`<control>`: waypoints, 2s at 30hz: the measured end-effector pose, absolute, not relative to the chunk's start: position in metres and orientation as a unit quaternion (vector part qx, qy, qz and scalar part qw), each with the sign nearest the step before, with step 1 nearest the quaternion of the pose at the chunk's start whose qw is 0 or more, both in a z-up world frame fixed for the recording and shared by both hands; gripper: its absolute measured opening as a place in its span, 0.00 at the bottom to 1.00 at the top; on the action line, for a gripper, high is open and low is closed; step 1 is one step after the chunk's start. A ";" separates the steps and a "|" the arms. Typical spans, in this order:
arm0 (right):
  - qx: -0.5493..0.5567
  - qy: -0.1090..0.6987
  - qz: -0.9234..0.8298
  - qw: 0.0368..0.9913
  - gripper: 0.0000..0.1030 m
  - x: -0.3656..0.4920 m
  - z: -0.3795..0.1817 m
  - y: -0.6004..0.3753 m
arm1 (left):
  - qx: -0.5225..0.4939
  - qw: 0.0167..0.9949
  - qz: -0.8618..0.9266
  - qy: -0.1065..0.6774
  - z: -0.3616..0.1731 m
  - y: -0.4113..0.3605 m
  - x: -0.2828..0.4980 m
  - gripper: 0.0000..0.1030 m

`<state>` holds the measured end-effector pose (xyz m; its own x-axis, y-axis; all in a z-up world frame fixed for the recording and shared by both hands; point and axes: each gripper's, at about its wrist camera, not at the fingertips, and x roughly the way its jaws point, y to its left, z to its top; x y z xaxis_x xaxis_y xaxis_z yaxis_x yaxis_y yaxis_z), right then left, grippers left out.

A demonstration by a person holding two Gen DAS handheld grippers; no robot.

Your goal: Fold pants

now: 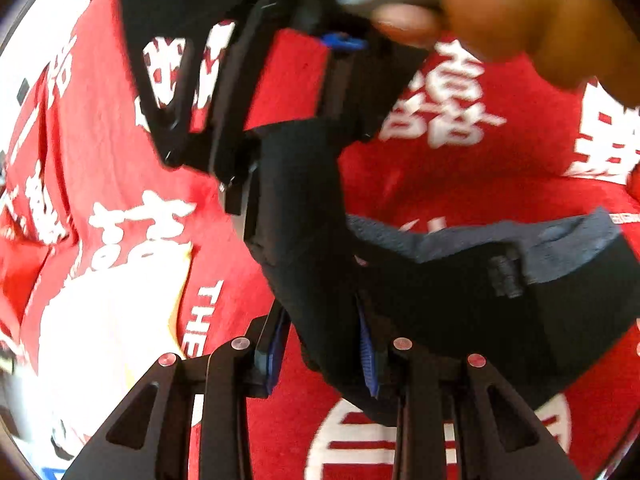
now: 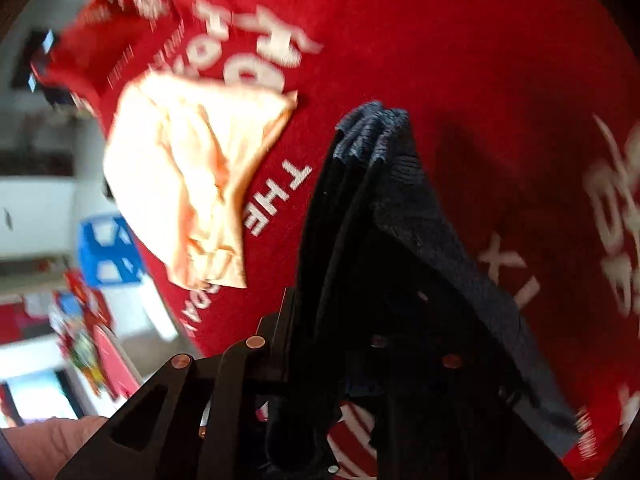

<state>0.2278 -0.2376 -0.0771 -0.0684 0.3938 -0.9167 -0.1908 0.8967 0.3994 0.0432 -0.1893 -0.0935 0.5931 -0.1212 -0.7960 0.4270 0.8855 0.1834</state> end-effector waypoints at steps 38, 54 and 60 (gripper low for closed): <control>0.468 0.527 0.168 0.689 0.14 -0.051 -0.136 -0.607 | 0.320 0.785 -0.270 0.455 -0.114 -0.458 -0.107 0.32; 0.420 0.563 0.067 0.708 0.19 -0.091 -0.168 -0.620 | 0.264 0.768 -0.278 0.513 -0.112 -0.419 -0.101 0.84; 0.334 0.590 0.020 0.735 0.26 -0.091 -0.147 -0.603 | 0.202 0.769 -0.203 0.572 -0.106 -0.374 -0.062 0.84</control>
